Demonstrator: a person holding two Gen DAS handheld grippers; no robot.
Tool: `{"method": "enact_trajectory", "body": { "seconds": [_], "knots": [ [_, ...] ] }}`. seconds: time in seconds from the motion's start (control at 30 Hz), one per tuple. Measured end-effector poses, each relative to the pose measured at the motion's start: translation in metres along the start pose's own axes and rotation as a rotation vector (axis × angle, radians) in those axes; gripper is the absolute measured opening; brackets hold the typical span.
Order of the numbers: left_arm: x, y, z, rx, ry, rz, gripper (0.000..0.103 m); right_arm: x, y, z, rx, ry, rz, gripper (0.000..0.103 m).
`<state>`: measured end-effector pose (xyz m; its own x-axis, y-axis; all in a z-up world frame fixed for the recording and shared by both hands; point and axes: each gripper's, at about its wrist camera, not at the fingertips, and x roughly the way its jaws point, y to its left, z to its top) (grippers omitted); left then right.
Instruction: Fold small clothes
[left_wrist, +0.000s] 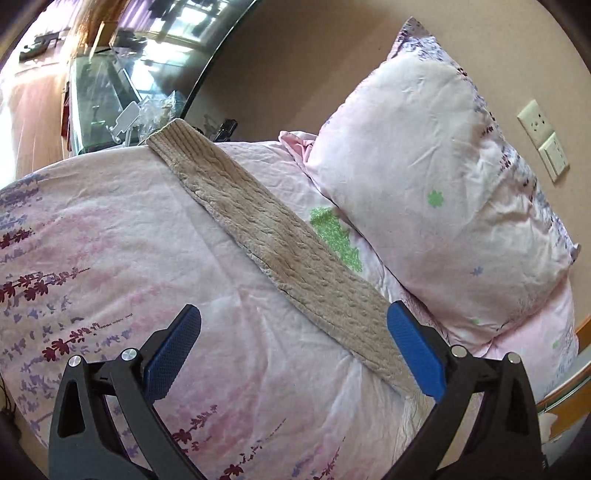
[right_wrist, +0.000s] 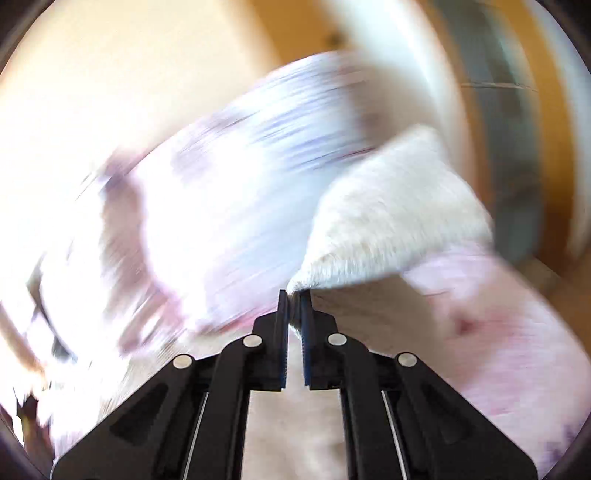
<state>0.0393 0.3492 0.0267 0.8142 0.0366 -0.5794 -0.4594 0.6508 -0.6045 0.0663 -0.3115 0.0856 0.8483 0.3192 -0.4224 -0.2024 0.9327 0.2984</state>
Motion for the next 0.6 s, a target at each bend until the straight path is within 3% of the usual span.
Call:
{"method": "enact_trajectory", "body": {
  "seconds": [0.07, 0.13, 0.17, 0.23, 0.4, 0.6],
  "knots": [
    [0.005, 0.003, 0.005, -0.018, 0.006, 0.004, 0.098, 0.044, 0.059, -0.039, -0.094, 0.222, 0.152, 0.016],
    [0.012, 0.008, 0.011, -0.034, 0.016, 0.025, 0.090, 0.054, 0.085, -0.063, -0.133, 0.295, 0.187, 0.030],
    [0.016, 0.011, 0.014, -0.051, 0.025, 0.028, 0.087, 0.050, 0.089, -0.068, -0.137, 0.284, 0.183, 0.037],
    [0.024, 0.021, 0.023, -0.103, 0.042, 0.024, 0.080, 0.032, 0.082, -0.067, -0.101, 0.226, 0.158, 0.062],
    [0.046, 0.047, 0.051, -0.243, 0.051, 0.012, 0.064, 0.018, 0.037, -0.020, 0.005, 0.165, 0.081, 0.070],
    [0.065, 0.071, 0.082, -0.373, 0.024, 0.027, 0.041, -0.001, 0.002, -0.023, 0.070, 0.153, -0.022, 0.072]
  ]
}}
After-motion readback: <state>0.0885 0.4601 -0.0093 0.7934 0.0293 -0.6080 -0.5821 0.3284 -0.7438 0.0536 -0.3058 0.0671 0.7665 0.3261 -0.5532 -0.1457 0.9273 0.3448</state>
